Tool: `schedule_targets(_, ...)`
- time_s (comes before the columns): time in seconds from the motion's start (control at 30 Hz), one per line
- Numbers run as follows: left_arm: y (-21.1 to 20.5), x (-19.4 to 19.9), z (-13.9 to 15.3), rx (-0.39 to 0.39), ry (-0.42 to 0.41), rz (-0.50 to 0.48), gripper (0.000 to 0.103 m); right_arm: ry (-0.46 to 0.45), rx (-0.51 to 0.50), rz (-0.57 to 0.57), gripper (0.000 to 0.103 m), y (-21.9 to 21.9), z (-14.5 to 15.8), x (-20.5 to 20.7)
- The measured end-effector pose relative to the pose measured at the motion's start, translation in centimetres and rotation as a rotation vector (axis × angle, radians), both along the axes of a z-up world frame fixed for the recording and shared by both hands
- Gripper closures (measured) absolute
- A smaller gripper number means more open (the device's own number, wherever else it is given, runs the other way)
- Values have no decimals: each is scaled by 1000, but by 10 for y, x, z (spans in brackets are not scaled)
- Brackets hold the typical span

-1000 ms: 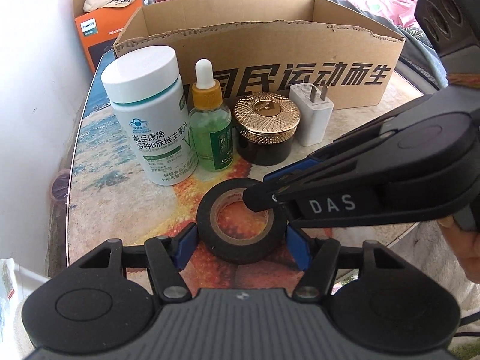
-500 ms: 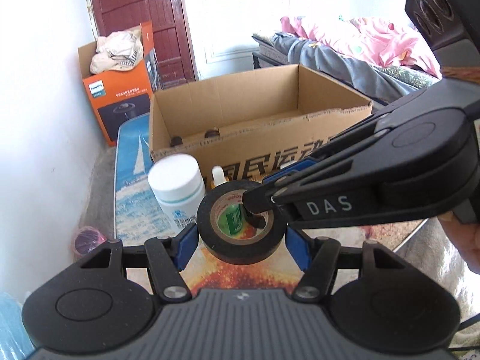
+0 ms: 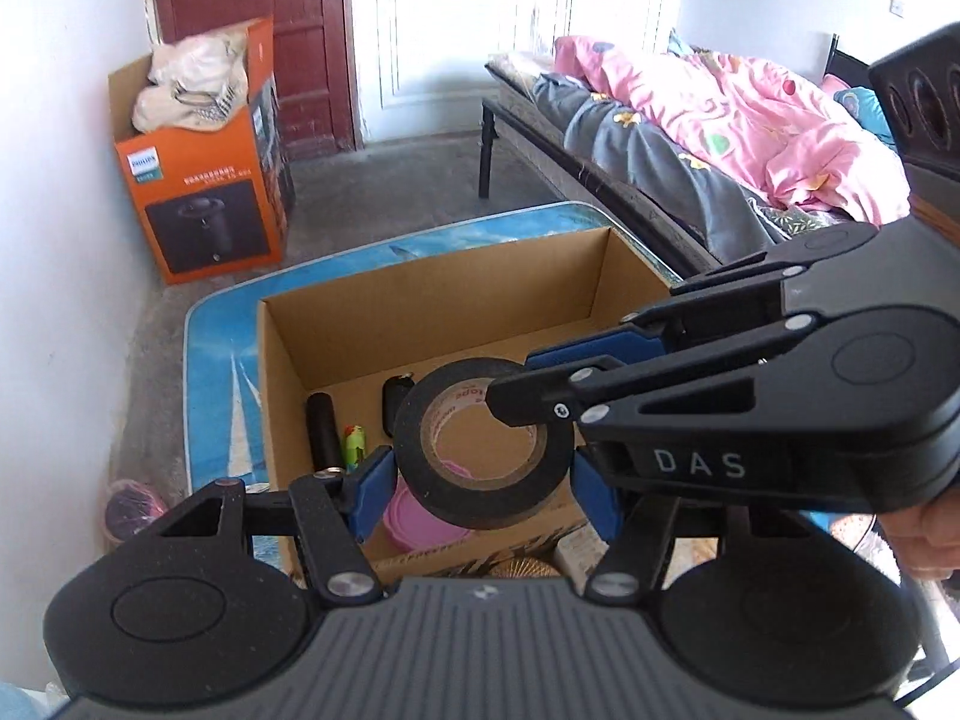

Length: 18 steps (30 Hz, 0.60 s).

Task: Organize rigid objects
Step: 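Carry the tape roll into the box and open the right gripper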

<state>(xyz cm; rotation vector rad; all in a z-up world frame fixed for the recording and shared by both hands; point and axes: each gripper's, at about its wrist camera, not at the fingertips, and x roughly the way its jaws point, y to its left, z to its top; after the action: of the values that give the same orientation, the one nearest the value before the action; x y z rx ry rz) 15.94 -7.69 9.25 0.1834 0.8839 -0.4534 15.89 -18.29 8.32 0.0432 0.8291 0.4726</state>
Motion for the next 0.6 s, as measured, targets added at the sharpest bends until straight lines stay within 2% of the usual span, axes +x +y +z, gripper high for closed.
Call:
schedule_targets(0.17, -18, 73, -34, 3, 186, -4, 38, 148, -27, -25, 86, -24, -27, 66)
schedule_targets(0.3, -29, 113, -65, 33, 290, -4, 38, 249, -36, -29, 87, -38, -58, 106)
schedule_targets(0.6, -45, 161, -109, 82, 410, 24, 38, 405, -44, -14, 87, -39, -116, 162)
